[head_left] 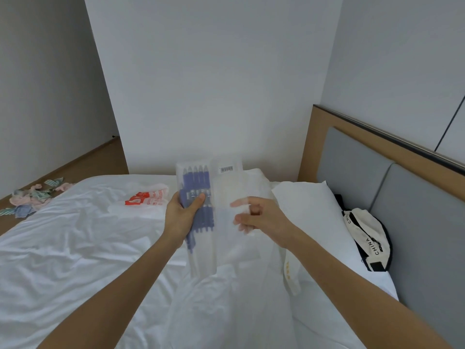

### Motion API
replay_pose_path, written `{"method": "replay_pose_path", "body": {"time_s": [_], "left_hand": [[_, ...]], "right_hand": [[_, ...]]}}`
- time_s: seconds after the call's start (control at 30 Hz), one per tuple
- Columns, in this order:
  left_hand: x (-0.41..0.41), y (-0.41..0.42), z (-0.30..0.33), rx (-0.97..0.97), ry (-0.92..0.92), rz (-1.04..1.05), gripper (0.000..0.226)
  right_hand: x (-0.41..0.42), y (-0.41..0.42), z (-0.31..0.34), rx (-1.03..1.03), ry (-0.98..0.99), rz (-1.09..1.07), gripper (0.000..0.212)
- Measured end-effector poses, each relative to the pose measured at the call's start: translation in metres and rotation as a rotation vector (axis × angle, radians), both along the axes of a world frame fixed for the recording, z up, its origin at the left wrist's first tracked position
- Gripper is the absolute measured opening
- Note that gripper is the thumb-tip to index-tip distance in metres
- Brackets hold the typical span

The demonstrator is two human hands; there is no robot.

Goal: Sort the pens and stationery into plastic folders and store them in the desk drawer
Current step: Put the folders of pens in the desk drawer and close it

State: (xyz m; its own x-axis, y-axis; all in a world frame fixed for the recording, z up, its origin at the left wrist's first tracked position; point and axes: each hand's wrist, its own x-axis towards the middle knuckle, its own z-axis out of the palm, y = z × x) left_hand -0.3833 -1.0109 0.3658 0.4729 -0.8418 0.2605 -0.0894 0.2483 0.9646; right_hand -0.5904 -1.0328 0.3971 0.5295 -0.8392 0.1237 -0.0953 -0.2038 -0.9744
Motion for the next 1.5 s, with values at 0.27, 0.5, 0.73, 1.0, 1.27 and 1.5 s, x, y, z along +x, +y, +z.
{"method": "replay_pose_path", "body": {"time_s": [0.27, 0.5, 0.73, 1.0, 1.27, 1.5], "left_hand": [[-0.007, -0.011, -0.012, 0.042, -0.02, 0.096, 0.03], [-0.027, -0.011, -0.002, 0.014, -0.071, 0.188, 0.024], [-0.024, -0.006, 0.007, -0.064, 0.177, -0.013, 0.018], [-0.025, -0.001, 0.021, -0.045, -0.008, -0.111, 0.048], [-0.034, -0.001, 0.036, -0.149, 0.201, -0.157, 0.011], [-0.03, -0.003, 0.042, -0.16, 0.268, -0.18, 0.013]], "right_hand": [[0.019, 0.009, -0.007, -0.034, -0.043, -0.061, 0.025], [0.046, 0.027, -0.011, -0.316, 0.175, -0.157, 0.017], [0.058, 0.032, -0.013, -0.295, 0.33, 0.023, 0.051], [0.063, 0.037, -0.037, -0.598, 0.616, 0.031, 0.07], [0.075, 0.059, -0.079, -0.91, 0.646, -0.396, 0.077], [0.07, 0.05, -0.084, -0.927, 0.59, -0.296, 0.068]]}}
